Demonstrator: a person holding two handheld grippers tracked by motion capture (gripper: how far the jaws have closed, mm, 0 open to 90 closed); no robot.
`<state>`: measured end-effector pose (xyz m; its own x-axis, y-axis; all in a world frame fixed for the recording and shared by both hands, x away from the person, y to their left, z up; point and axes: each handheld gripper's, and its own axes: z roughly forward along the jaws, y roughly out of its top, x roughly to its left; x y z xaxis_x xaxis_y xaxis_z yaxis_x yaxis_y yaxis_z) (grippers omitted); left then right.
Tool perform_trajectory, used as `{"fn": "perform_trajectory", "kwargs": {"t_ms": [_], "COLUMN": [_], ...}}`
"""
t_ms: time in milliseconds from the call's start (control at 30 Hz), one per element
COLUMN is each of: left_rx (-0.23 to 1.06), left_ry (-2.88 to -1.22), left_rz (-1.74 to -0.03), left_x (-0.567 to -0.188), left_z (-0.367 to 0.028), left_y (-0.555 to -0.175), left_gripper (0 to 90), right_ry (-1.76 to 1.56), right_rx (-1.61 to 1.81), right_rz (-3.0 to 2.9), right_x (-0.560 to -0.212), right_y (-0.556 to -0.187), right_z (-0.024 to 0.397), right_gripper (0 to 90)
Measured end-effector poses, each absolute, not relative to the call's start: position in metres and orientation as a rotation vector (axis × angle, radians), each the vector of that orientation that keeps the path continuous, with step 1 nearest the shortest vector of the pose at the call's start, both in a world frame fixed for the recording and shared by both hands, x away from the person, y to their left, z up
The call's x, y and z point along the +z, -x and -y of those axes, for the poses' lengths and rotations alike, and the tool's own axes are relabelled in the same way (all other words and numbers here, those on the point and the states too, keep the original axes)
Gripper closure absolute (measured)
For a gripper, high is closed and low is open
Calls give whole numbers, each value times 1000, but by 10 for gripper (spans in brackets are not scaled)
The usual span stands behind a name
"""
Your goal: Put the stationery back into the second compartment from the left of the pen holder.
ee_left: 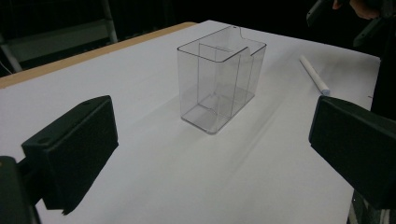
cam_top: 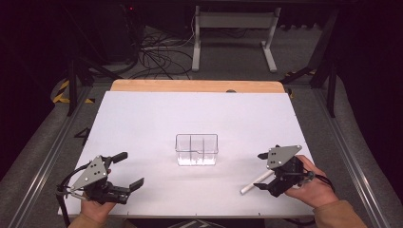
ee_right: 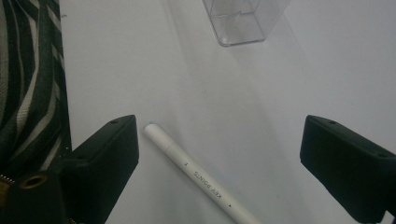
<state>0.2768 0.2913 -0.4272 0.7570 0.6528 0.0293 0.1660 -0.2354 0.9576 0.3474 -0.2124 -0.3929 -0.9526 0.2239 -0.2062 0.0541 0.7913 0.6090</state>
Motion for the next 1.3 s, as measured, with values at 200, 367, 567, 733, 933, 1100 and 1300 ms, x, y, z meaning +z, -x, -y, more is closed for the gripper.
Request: {"fn": "perform_trajectory", "kwargs": {"t_ms": [200, 367, 567, 733, 933, 1100, 1300], "left_rx": [523, 519, 520, 521, 517, 519, 523], "left_ry": [-1778, -1779, -1779, -1779, -1780, -1780, -1781], "left_rz": [-642, -645, -645, -645, -642, -645, -648], "left_x": [-428, -428, -428, -428, -428, -428, -428], "left_z": [-292, -292, -292, -292, -292, -292, -293], "left_y": [-277, -277, -277, -277, -277, -277, -276], "left_gripper": [22, 22, 22, 22, 22, 22, 22], "right_ry": [-214, -152, -83, -40, 53, 111, 174], "right_rx": [909, 903, 850, 814, 716, 623, 517], "right_rz": [-2774, -2784, -2797, -2823, -2863, -2891, -2905], "right_x": [-395, -395, -395, -396, -400, -406, -413], "right_y": [-352, -352, -354, -356, -357, -357, -359], "right_z": [211, 210, 206, 202, 194, 188, 185], "right_gripper": [126, 155, 191, 240, 313, 367, 419]}}
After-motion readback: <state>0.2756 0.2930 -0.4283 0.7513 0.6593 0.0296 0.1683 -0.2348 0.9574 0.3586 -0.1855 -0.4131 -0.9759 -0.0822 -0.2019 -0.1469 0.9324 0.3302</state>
